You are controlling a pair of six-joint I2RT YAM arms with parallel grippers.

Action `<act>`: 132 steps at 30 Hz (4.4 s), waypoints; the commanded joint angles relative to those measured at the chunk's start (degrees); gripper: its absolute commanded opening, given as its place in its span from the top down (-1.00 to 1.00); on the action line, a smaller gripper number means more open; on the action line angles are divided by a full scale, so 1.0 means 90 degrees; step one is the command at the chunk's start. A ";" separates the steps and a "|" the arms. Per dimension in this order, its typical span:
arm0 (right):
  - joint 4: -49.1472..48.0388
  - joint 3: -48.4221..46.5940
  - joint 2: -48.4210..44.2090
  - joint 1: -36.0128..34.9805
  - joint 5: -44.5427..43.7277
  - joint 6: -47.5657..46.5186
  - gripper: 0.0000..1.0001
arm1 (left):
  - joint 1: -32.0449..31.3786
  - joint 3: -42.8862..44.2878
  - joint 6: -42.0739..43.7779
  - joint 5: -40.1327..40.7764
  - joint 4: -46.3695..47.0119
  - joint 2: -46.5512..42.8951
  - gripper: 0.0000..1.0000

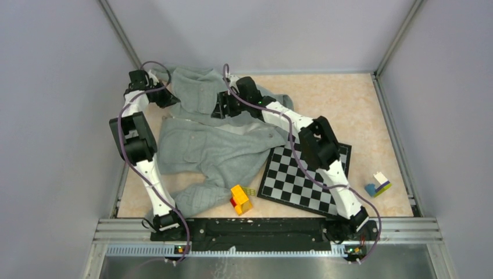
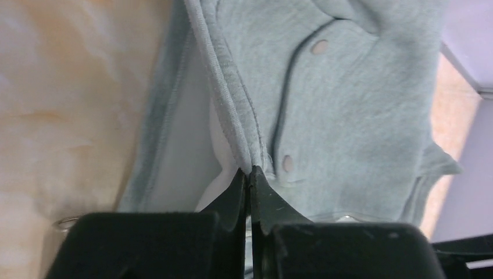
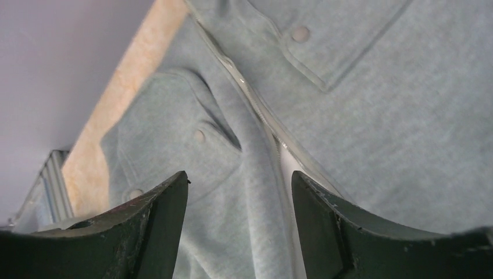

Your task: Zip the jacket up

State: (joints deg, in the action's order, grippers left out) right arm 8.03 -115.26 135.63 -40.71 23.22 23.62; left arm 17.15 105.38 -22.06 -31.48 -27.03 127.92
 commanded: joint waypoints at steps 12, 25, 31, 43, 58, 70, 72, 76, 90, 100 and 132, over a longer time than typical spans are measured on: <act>-0.4221 -0.1269 0.1619 -0.0119 0.1249 0.2115 -0.35 | -0.0031 -0.0986 -0.2288 -0.2082 0.1386 -0.1263 1.00; -0.5133 -0.2301 0.2661 -0.0378 0.0318 0.1600 -0.65 | -0.0033 -0.1277 -0.3163 -0.2427 0.1551 -0.1495 1.00; -0.5045 -0.3233 0.3183 -0.0431 0.0049 0.1401 -0.79 | -0.0030 -0.1492 -0.3153 -0.2463 0.1423 -0.1730 1.00; -0.4859 -0.3639 0.3278 -0.0738 -0.0463 0.0379 -0.63 | -0.0050 -0.1626 -0.3005 -0.2732 0.1197 -0.1873 1.00; -0.5059 -0.3395 0.3059 -0.0680 -0.0686 0.0600 1.00 | -0.0069 -0.1211 -0.2220 -0.2551 0.0723 -0.1753 0.76; -0.4433 -0.3238 0.2833 -0.0527 0.0751 0.0327 1.00 | -0.0236 -0.0836 0.0191 -0.1586 -0.0290 -0.2015 -0.29; -0.4283 -0.3218 0.2816 -0.0503 0.0819 0.0251 1.00 | -0.0338 -0.0769 0.0372 -0.1296 -0.0462 -0.1987 -0.25; -0.4121 -0.3230 0.2792 -0.0501 0.0841 0.0141 1.00 | -0.0477 -0.0898 0.0433 -0.1129 -0.0495 -0.1982 -0.13; -0.4187 -0.2992 0.2604 -0.0444 0.0399 0.0562 0.67 | -0.0539 -0.0894 0.0160 -0.0963 -0.0516 -0.1981 1.00; -0.5413 -0.2173 0.2444 -0.0418 0.0451 0.1521 -0.14 | -0.0263 -0.1497 -0.1001 -0.2164 0.0502 -0.2264 1.00; -0.5977 -0.2945 0.3054 -0.0565 -0.0230 0.2276 0.43 | -0.0094 -0.1861 -0.1306 -0.2561 0.0982 -0.2390 1.00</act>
State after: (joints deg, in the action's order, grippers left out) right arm -42.41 -138.87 163.15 -45.25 20.84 43.79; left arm 16.23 88.71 -34.61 -53.21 -19.38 109.84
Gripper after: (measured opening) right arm 0.430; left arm 0.005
